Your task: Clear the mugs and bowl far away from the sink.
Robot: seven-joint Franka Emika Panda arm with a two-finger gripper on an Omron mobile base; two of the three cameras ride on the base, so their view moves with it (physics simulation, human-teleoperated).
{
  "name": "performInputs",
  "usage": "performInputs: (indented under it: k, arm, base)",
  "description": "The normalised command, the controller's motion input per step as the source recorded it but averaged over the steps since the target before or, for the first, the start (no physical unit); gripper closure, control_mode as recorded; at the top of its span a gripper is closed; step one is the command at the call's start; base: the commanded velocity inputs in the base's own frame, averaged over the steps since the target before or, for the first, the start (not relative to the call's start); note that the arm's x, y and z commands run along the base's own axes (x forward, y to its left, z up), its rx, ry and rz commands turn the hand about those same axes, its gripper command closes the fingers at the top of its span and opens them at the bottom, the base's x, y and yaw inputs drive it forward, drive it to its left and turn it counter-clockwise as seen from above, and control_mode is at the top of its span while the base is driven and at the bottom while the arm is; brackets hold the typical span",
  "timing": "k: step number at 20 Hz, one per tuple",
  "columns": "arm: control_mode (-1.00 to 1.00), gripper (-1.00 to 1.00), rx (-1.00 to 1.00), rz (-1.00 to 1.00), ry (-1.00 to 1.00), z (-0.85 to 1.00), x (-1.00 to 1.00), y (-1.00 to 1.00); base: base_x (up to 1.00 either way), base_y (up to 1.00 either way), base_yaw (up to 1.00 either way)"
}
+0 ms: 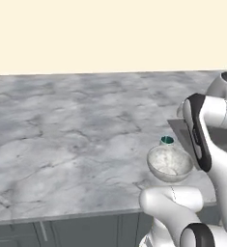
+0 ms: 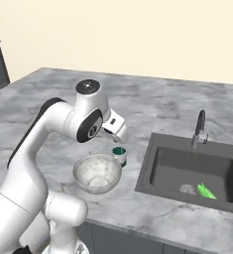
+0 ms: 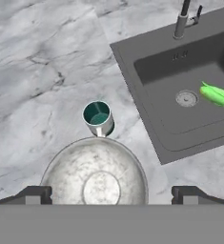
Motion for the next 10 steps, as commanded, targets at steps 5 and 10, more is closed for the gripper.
performInputs:
  k: [5, 10]
  arm:
    - [1.0, -1.0, 0.0, 0.0, 0.0, 0.0, 0.0, 0.0]
    - [1.0, -1.0, 0.0, 0.0, 0.0, 0.0, 0.0, 0.0]
  base:
    - [0.43, 0.05, -0.35]
    - [0.33, 0.08, -0.29]
